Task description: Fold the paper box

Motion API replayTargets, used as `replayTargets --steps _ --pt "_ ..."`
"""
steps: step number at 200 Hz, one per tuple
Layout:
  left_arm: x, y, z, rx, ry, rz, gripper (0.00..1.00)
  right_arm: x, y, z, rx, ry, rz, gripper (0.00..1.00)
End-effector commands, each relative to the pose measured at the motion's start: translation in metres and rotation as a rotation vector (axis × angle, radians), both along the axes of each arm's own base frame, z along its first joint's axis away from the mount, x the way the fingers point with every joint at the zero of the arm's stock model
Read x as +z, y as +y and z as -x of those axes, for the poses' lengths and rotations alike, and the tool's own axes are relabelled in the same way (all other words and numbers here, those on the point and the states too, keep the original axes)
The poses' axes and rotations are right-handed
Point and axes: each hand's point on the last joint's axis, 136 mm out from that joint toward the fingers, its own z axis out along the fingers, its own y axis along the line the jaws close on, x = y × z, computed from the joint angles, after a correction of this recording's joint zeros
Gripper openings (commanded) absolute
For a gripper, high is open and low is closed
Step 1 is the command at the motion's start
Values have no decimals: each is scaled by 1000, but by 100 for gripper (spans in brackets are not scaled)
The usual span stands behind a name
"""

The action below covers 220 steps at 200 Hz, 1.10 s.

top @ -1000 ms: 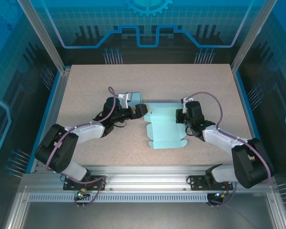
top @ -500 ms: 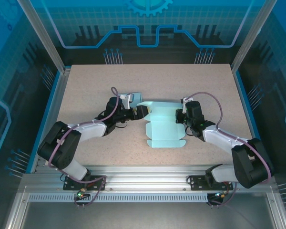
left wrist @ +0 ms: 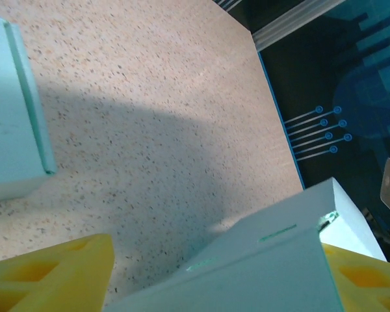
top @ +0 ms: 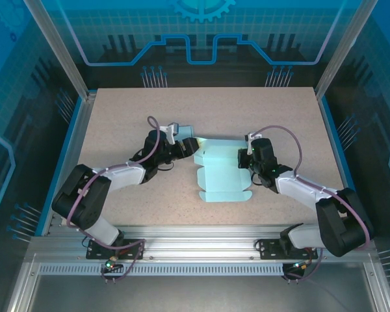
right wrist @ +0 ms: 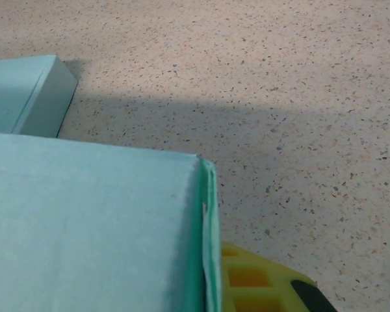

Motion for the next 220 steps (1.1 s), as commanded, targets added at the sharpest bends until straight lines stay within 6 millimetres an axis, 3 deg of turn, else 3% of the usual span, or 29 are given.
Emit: replayTargets --steps 1,33,95,133,167,194,220 --pt "16 1 -18 51 -33 21 68 4 11 2 39 -13 -14 0" --pt "12 -8 -15 17 -26 17 67 4 11 1 26 -8 -8 0" --pt "0 -31 13 -8 -43 -128 67 -6 7 -9 -56 43 11 0" --pt "-3 -37 20 65 -78 -243 46 -16 11 -15 -100 85 43 0" --pt "-10 -28 18 132 -59 -267 40 -26 10 -18 -150 114 110 0" --pt "5 -28 26 106 -99 -237 42 -31 8 -19 -161 119 128 0" --pt "14 -33 37 54 -122 -173 54 -36 7 -21 -169 126 140 0"
